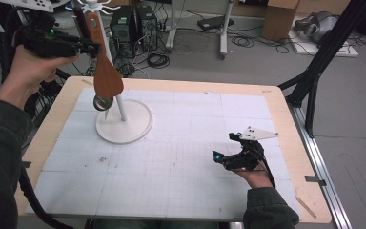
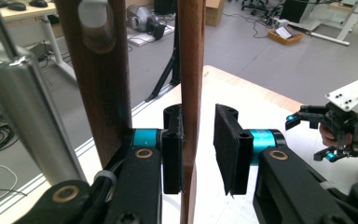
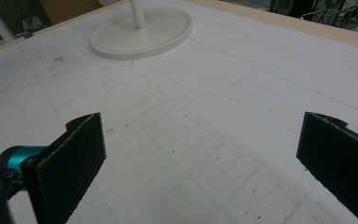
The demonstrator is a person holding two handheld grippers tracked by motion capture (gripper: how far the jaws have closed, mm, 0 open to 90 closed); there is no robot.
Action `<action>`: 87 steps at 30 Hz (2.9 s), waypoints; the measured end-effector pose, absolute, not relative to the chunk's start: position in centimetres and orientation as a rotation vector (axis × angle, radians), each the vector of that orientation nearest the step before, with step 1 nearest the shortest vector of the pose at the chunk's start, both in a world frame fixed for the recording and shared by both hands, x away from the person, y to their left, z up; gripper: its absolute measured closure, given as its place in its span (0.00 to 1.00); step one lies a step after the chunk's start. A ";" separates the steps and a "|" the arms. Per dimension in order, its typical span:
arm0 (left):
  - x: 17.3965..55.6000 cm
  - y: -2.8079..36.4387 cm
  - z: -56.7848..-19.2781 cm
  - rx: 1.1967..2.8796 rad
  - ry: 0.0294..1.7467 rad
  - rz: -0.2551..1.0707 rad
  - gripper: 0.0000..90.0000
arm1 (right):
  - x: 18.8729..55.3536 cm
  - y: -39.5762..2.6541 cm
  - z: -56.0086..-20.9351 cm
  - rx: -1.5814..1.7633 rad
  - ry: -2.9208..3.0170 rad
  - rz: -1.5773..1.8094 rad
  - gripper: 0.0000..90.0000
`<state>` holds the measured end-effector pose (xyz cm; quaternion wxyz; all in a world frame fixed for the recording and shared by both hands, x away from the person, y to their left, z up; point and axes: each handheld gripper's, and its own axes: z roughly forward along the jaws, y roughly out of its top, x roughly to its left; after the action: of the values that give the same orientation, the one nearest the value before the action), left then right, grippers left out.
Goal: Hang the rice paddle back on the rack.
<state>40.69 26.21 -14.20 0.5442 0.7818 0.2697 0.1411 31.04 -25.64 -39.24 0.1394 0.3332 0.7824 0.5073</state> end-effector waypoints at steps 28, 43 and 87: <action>37.1 28.1 -17.2 1.898 0.640 0.387 0.65 | 30.9 -25.8 -39.2 0.990 2.241 1.434 0.00; 35.8 27.5 -20.6 1.908 0.668 0.376 0.50 | 31.0 -25.9 -39.2 0.994 2.233 1.428 0.00; 33.1 26.5 -29.8 1.896 0.780 0.336 0.13 | 31.1 -25.8 -39.5 1.041 2.221 1.399 0.01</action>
<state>33.13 26.46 -29.82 0.5072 0.7865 0.3236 0.1395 31.06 -25.84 -39.52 0.1582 0.3640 0.7766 0.4893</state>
